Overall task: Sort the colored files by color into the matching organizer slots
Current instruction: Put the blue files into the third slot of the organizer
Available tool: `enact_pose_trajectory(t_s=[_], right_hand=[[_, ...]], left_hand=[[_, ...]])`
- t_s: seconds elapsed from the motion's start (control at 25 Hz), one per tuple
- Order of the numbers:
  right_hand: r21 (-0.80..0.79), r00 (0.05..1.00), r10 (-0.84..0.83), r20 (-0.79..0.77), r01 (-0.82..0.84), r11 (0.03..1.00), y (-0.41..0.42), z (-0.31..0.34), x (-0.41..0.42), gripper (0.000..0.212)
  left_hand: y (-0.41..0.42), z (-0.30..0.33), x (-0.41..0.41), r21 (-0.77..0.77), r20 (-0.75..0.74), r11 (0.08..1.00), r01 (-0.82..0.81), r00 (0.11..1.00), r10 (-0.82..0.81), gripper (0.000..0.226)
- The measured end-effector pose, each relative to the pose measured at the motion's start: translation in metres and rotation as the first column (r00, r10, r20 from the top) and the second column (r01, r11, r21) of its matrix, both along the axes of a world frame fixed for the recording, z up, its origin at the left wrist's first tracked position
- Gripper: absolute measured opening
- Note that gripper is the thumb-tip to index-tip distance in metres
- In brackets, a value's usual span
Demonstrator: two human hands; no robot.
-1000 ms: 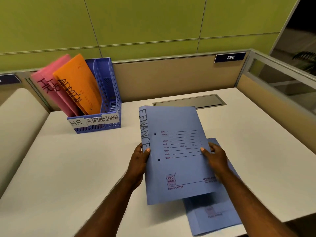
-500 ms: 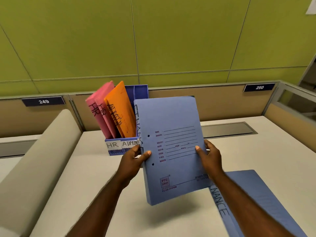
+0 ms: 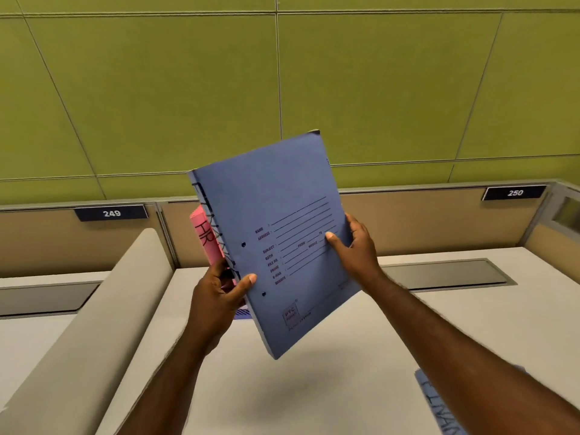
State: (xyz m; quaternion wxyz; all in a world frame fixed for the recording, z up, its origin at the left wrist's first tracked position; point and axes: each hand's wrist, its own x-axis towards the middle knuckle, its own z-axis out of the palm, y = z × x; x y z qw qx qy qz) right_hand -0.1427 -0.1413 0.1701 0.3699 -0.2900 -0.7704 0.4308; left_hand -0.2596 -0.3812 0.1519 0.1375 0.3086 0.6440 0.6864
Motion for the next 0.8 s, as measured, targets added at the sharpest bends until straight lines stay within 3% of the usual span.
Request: enact_pose_trajectory(t_s=[0.16, 0.36, 0.56, 0.64, 0.8], right_hand=[[0.093, 0.993, 0.117, 0.011, -0.117, 0.989, 0.014, 0.035, -0.049, 0.065], [0.112, 0.964, 0.266, 0.015, -0.266, 0.957, 0.034, 0.073, -0.107, 0.072], [0.141, 0.942, 0.309, 0.130, -0.326, 0.935, 0.050, 0.096, -0.144, 0.083], [0.203, 0.941, 0.280, 0.189, -0.317, 0.927, 0.056, 0.098, -0.157, 0.085], [0.342, 0.952, 0.071, 0.298, -0.175, 0.923, 0.068, 0.103, -0.175, 0.077]], left_hand=[[0.001, 0.019, -0.019, 0.033, -0.102, 0.992, -0.118, 0.987, 0.121, 0.037], [0.018, 0.036, -0.036, 0.139, -0.212, 0.964, -0.228, 0.944, 0.254, 0.025], [0.050, 0.042, -0.042, 0.193, -0.328, 0.930, -0.314, 0.872, 0.363, 0.032], [0.063, 0.042, -0.043, 0.212, -0.378, 0.919, -0.332, 0.840, 0.390, 0.035], [0.084, 0.035, -0.044, 0.239, -0.426, 0.896, -0.373, 0.789, 0.442, 0.037]])
